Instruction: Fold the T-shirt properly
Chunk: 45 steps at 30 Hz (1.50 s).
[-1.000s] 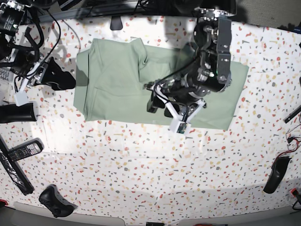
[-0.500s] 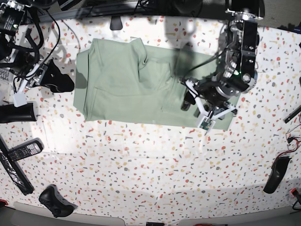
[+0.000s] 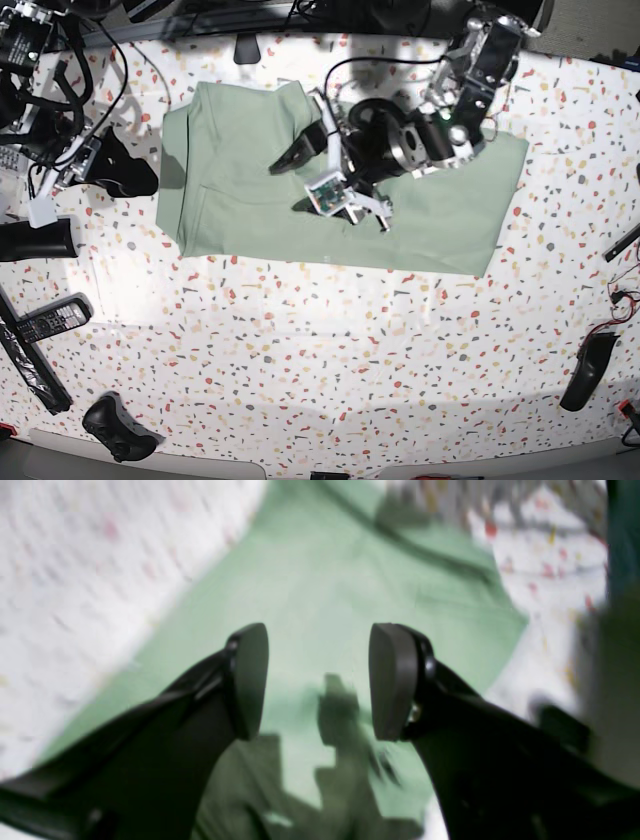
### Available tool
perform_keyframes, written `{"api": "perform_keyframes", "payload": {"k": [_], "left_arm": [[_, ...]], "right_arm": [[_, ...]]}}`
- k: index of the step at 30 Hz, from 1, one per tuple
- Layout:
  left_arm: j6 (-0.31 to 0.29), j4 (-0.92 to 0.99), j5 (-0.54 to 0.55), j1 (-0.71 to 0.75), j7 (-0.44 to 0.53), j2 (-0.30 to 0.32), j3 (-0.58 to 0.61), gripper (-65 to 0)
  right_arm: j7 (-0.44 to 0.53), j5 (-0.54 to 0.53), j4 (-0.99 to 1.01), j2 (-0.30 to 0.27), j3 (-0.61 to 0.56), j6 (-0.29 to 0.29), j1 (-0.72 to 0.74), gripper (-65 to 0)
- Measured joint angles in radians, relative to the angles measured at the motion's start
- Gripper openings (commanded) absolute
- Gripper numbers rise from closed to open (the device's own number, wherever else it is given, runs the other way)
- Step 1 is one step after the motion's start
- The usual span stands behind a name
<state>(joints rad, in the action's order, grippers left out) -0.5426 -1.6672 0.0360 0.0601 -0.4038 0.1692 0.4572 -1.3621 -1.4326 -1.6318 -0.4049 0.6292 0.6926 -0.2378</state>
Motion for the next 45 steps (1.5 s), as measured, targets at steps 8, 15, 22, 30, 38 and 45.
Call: {"api": "perform_keyframes", "payload": {"k": [8, 15, 22, 30, 38, 45], "left_arm": [[0.097, 0.208, -0.039, -0.059, 0.009, -0.073, 0.014, -35.8], [0.153, 0.483, -0.063, -0.153, 0.062, -0.149, 0.016, -35.8], [0.311, 0.716, -0.089, -0.297, 0.151, -0.175, 0.022, -35.8], [0.455, 0.763, -0.096, -0.406, 0.035, -0.172, 0.020, -35.8], [0.463, 0.764, -0.010, -0.471, -0.093, -0.156, 0.018, -35.8], [0.449, 0.699, 0.005, -0.459, -0.137, -0.167, 0.014, -35.8]], "right_arm": [[0.000, 0.000, 0.000, 0.000, 0.000, 0.000, 0.002, -30.5], [0.000, -0.001, 0.000, 0.000, 0.000, 0.000, 0.003, -30.5], [0.000, 0.000, 0.000, 0.000, 0.000, 0.000, 0.002, -30.5], [0.000, 0.000, 0.000, 0.000, 0.000, 0.000, 0.003, -30.5], [0.004, -0.002, 0.000, 0.000, 0.000, 0.000, 0.002, -30.5], [0.071, 0.043, 0.000, 0.000, 0.000, 0.000, 0.011, -26.8]]}}
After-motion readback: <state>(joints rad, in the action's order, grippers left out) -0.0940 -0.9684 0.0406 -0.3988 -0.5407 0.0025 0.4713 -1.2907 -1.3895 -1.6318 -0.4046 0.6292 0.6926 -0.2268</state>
